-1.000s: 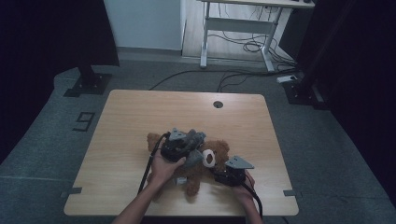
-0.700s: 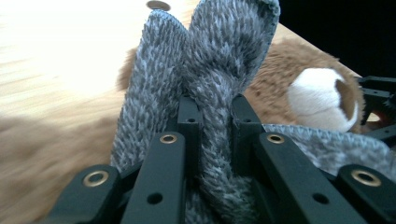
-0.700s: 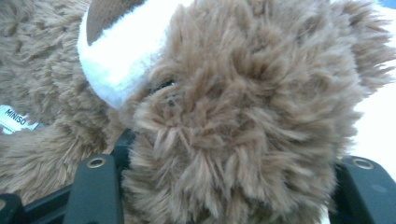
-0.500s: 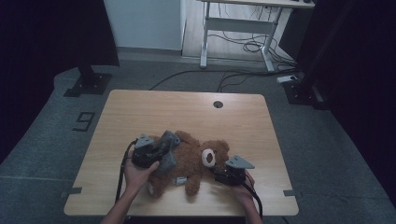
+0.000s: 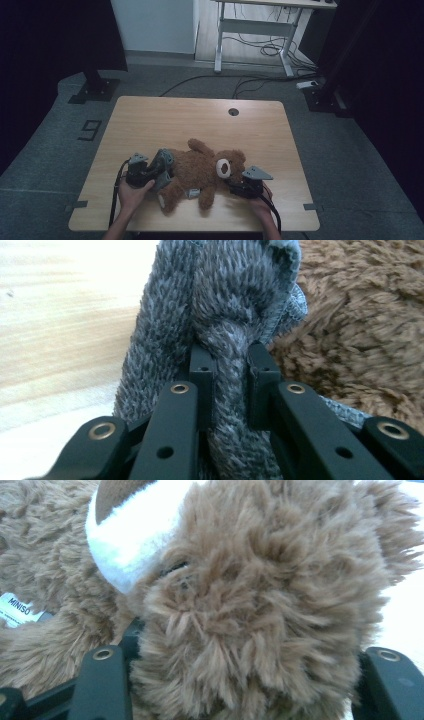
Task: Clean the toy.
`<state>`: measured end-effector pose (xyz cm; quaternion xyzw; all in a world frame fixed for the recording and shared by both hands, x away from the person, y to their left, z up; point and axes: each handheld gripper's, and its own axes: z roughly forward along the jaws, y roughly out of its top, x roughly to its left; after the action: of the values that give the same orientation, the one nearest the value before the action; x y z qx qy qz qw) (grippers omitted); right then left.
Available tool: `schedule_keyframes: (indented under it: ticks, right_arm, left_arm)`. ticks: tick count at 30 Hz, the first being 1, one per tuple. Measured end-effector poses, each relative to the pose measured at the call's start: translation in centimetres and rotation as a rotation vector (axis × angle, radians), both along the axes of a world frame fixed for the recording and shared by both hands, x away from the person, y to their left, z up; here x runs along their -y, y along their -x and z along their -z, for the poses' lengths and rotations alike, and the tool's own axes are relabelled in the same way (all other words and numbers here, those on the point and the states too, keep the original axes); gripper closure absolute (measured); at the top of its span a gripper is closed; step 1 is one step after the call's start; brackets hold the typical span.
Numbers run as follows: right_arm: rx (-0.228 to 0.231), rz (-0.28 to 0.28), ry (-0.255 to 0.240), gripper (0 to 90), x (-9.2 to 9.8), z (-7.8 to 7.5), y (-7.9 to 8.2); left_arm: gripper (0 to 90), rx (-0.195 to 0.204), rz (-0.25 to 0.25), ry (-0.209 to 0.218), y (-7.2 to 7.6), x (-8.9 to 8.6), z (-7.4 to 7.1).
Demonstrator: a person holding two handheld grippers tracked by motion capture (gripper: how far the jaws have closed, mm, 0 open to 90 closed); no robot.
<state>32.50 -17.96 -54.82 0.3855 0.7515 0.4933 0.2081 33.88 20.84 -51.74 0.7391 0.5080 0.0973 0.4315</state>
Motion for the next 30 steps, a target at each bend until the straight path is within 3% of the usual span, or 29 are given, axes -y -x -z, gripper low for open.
schedule_keyframes:
  ticks: [6, 8, 15, 20, 23, 27, 30]
  right_arm:
    - [0.016, -0.002, -0.022, 41.3, -0.3, 0.0, 0.1]
    - [0.019, 0.003, -0.021, 43.7, -0.4, -0.2, 0.0]
    - [0.067, -0.012, -0.034, 48.3, -0.5, -0.4, -0.2]
    - [0.149, -0.018, -0.011, 48.8, -1.5, -1.3, -1.2]
    - [0.19, -0.017, 0.013, 48.3, -1.8, -1.7, -2.7]
    - [0.156, -0.021, 0.038, 45.7, -1.1, -1.2, -4.3]
    - [0.131, -0.031, 0.058, 43.5, -0.4, -0.8, -4.6]
  left_arm:
    - [75.9, -0.076, 0.058, 0.131, -0.6, 2.5, 0.6]
    - [76.4, -0.055, 0.04, 0.12, -0.9, 3.3, 0.7]
    - [77.5, -0.056, 0.026, 0.186, -2.1, 3.2, 0.4]
    - [77.6, -0.04, -0.004, 0.192, -4.0, 2.7, -0.2]
    - [77.8, -0.041, -0.014, 0.204, -5.0, 2.6, -0.2]
    - [77.7, -0.043, 0.002, 0.205, -5.1, 2.9, 0.1]
    - [76.5, -0.033, 0.016, 0.206, -4.6, 2.9, -0.3]
